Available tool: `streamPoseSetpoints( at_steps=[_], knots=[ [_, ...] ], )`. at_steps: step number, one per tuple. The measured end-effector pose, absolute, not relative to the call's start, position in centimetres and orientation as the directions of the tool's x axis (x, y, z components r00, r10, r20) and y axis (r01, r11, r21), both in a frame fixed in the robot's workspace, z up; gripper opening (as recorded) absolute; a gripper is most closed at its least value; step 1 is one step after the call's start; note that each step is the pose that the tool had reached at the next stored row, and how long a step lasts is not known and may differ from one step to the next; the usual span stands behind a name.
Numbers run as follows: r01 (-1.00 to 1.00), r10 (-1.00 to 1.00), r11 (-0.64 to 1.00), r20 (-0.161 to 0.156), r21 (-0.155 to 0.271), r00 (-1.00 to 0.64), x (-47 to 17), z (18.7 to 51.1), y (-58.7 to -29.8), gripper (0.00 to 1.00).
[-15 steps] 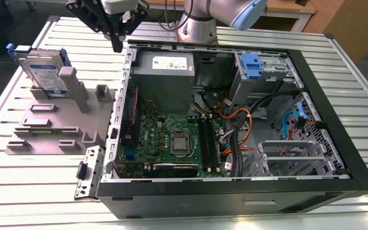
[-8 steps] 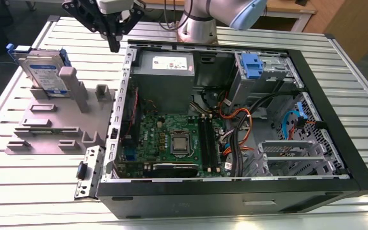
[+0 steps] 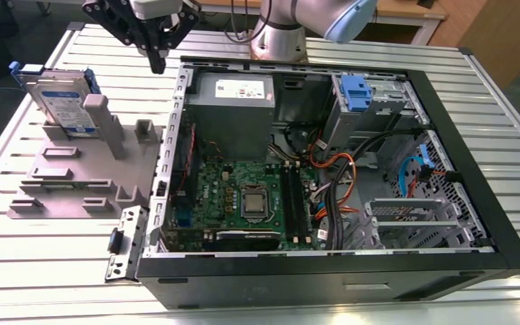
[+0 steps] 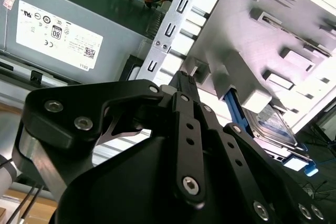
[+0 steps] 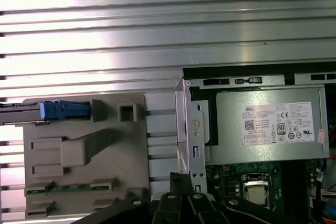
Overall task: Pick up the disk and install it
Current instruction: 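Reach for the disk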
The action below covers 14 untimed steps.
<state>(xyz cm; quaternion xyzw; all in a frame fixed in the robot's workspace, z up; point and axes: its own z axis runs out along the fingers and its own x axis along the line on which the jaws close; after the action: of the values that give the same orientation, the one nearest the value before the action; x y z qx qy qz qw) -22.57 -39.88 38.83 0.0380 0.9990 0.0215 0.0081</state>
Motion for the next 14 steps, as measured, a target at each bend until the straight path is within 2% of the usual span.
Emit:
streamPoseSetpoints(
  at_steps=[14],
  knots=[
    [0.076,0.076,0.996,-0.015,0.044,-0.997,-23.00,38.82,-39.89,0.11]
  ],
)
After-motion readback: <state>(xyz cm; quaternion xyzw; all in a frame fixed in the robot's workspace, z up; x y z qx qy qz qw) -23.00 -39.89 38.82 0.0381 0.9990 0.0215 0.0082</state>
